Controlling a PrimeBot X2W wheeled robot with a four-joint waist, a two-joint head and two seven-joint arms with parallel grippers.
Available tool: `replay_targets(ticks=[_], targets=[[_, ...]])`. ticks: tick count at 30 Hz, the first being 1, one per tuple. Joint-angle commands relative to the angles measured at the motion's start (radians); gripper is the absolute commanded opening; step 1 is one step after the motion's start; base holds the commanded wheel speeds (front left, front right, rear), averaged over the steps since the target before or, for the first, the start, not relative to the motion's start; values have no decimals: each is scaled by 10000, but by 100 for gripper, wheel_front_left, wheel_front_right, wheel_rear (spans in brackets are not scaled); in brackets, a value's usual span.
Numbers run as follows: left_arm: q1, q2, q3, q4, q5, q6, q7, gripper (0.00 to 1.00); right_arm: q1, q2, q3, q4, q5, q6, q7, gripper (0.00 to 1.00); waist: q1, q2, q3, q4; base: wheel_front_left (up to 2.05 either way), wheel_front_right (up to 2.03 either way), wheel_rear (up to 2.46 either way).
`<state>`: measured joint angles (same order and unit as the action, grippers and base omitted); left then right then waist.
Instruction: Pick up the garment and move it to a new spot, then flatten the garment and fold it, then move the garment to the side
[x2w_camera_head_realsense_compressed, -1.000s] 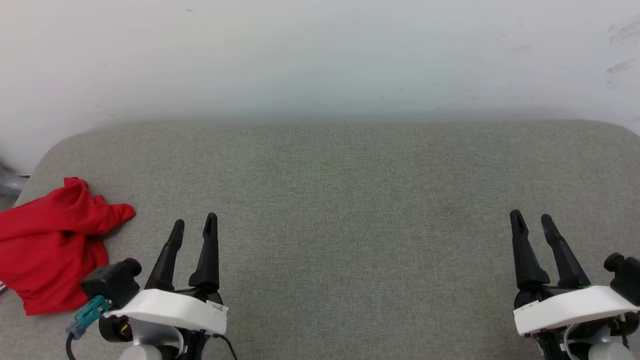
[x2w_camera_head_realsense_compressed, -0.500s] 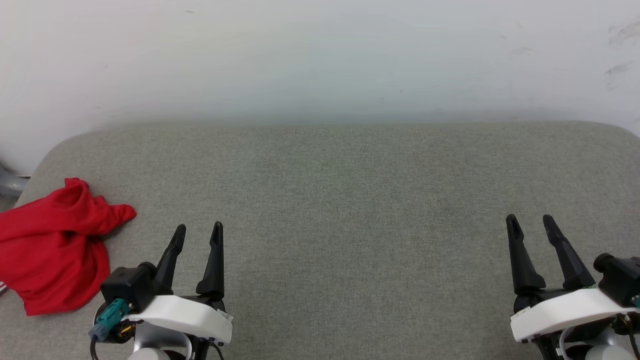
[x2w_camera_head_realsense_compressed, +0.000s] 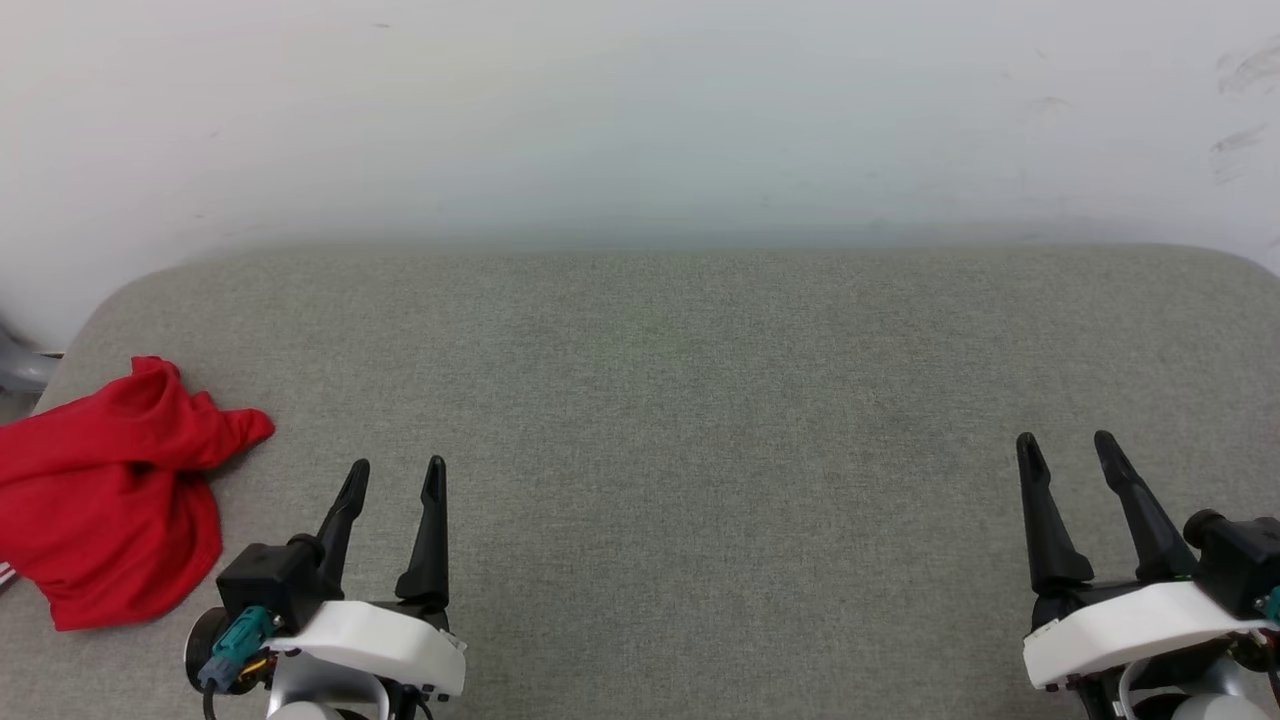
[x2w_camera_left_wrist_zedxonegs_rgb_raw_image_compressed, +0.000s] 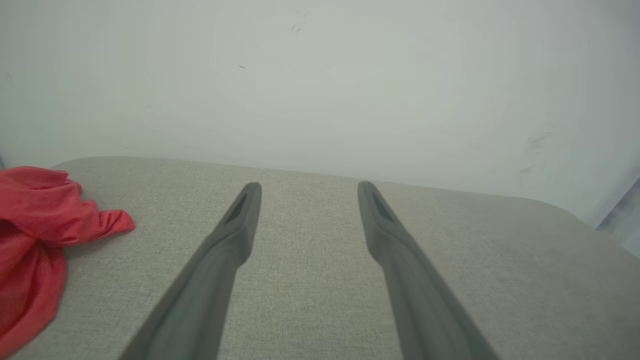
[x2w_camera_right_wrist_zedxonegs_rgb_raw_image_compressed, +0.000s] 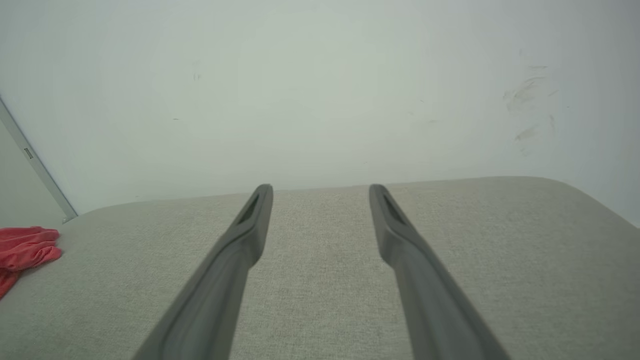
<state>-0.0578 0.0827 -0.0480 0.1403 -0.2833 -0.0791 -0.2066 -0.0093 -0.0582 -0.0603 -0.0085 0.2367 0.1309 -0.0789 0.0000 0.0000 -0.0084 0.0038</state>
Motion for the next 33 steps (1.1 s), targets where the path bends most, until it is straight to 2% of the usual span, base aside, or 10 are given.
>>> replay_targets(ticks=[1, 23, 33], targets=[[-23, -41, 44, 20, 219, -68, -106, 100, 87, 41, -45, -122, -253, -4, -69, 100, 0, 0, 0, 6, 0, 0, 0], [-141, -202, 177, 530, 1562, -248, -531, 100, 147, 89, 22, -64, -1890, -4, -205, 100, 0, 0, -67, 78, 0, 0, 0], [-214, -271, 266, 727, 1674, -326, -592, 100, 220, 94, -45, 8, -1818, -5, -268, 100, 0, 0, -116, 157, 0, 0, 0]])
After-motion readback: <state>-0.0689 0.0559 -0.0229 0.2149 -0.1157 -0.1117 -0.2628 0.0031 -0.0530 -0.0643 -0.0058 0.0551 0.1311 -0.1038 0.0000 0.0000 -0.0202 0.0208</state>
